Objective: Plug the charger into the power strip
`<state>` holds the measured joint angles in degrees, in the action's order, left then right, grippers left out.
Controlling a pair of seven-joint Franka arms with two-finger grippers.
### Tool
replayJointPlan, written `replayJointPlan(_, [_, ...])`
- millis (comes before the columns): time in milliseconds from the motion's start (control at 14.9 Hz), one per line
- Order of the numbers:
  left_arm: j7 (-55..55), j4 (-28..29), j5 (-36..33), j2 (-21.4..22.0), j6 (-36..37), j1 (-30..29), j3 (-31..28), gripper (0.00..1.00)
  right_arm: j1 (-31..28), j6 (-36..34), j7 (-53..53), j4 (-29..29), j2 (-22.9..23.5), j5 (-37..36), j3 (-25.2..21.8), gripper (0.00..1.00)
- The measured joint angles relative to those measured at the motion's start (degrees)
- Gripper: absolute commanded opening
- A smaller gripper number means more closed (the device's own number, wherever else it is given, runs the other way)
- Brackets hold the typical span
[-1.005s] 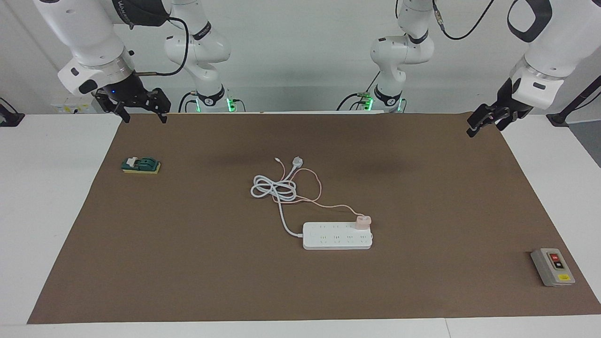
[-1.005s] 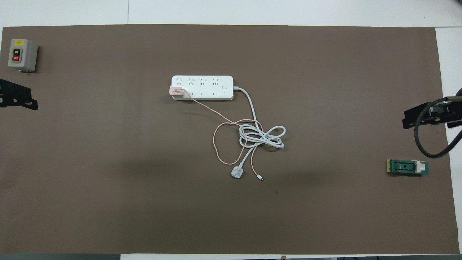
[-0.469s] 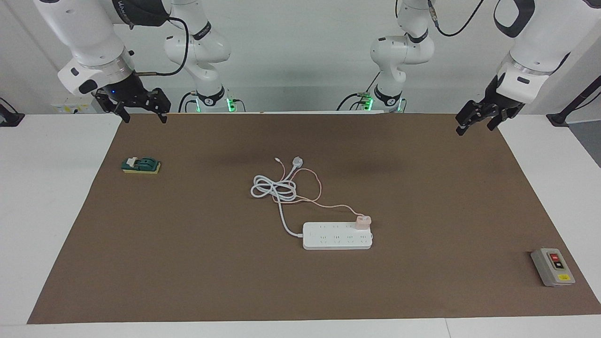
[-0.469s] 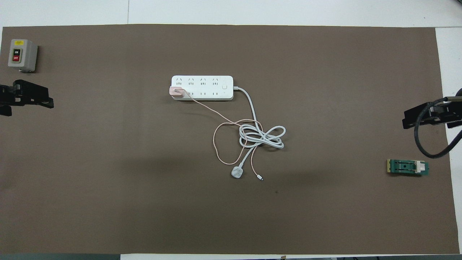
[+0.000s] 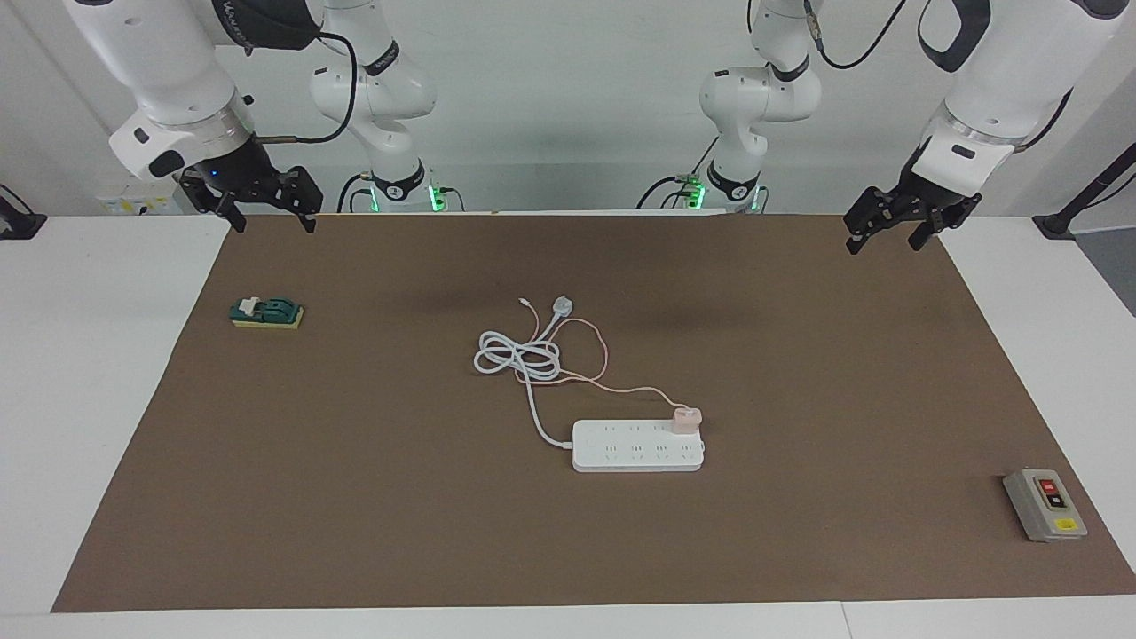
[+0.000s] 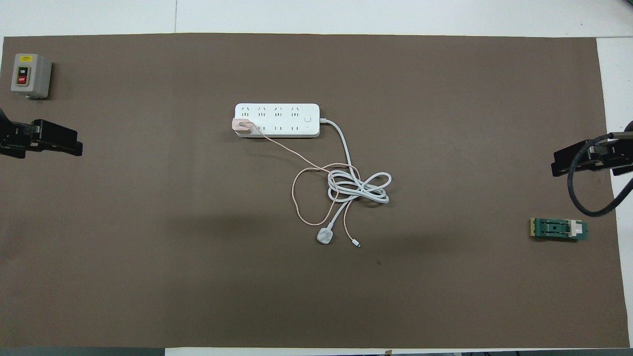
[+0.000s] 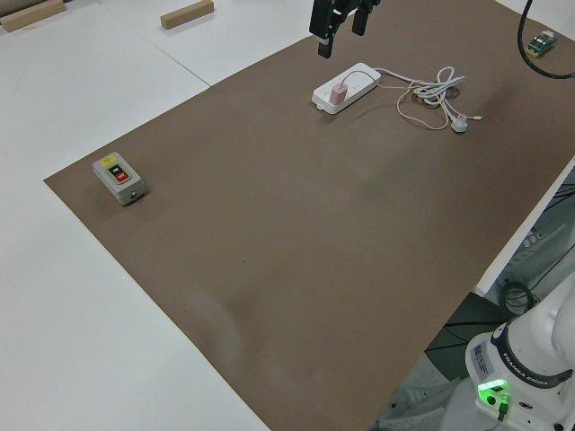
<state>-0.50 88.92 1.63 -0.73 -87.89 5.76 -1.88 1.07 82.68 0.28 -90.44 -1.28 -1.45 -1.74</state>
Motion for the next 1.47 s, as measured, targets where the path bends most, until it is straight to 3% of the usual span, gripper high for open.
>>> replayJointPlan(1475, [2.86,1.44,-0.02,-0.11,2.04,0.01,0.0,1.0,0.0,0.0,0.0,0.0,0.0,0.0,0.0,1.0])
